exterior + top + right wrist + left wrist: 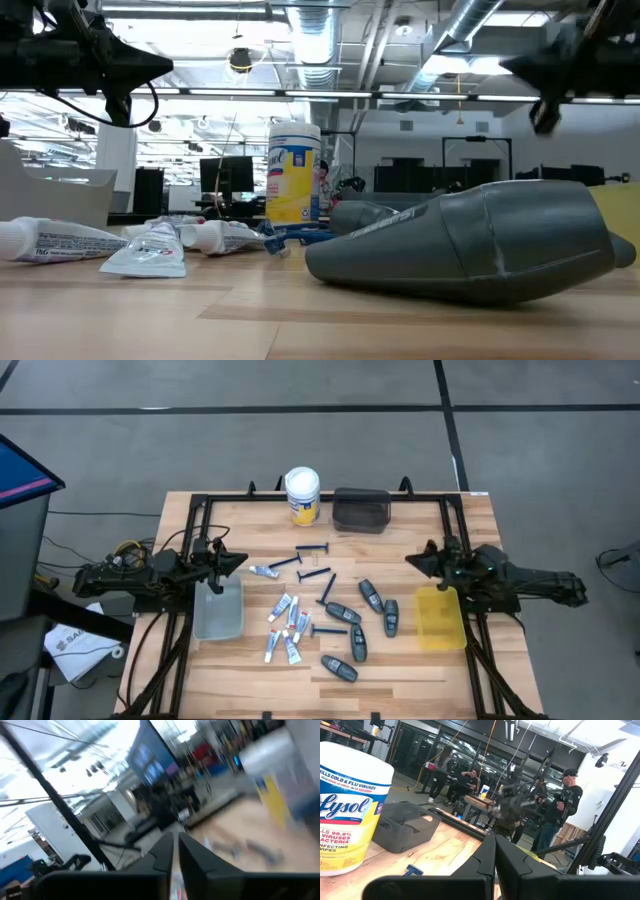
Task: Pick & Place Travel size toiletries
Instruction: Put the black deodorant into the yellow bin
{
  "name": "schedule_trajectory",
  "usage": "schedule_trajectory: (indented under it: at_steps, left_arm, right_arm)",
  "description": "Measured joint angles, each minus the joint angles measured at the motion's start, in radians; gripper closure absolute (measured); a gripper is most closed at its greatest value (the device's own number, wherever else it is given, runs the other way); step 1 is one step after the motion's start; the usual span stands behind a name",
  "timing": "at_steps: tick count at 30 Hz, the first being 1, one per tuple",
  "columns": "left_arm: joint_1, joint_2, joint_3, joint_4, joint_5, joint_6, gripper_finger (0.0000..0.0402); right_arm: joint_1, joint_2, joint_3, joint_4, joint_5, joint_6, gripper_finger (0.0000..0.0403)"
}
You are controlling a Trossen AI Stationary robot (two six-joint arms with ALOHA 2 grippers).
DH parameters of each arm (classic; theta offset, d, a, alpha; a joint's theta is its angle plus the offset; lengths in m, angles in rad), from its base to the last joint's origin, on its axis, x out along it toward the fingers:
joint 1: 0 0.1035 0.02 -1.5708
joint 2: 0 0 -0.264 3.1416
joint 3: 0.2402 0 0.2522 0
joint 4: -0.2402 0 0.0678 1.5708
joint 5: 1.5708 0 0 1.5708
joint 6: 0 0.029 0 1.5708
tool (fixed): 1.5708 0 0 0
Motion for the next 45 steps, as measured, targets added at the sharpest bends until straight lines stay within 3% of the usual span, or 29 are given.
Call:
schedule_trajectory:
  at_steps: [4,8,12,15,24,32,39,45]
  left_arm:
    - [0.000,0.000,0.000,0.000,0.000,0.000,0.0401]
    - [0.000,0.000,0.000,0.000,0.000,0.000,0.0401]
    - [0.000,0.000,0.000,0.000,0.000,0.000,0.0401]
    - [0.000,0.000,0.000,0.000,0.000,0.000,0.0401]
    - [0.000,0.002,0.000,0.001,0.000,0.000,0.0401]
    - [0.000,0.041,0.000,0.017,0.002,0.000,0.0401]
    - [0.000,0.064,0.000,0.014,0.001,0.000,0.0401]
    - [0.000,0.090,0.000,0.023,0.000,0.000,0.0401]
  right_arm:
    - [0.016,0.071,0.161,-0.151,0.000,-0.124,0.0322]
    - [0.035,0.238,0.343,-0.381,0.001,-0.202,0.0251]
    - [0.052,0.454,0.476,-0.589,0.016,-0.188,0.0175]
    - [0.064,0.605,0.528,-0.702,0.038,-0.132,0.0144]
    - [0.078,1.127,0.615,-0.734,0.050,-0.072,0.0151]
    - [0.096,1.459,0.753,-0.748,0.050,-0.087,0.0167]
    - [0.126,1.604,0.900,-0.787,0.052,-0.111,0.0176]
    - [0.125,1.642,0.983,-0.864,0.054,-0.162,0.0184]
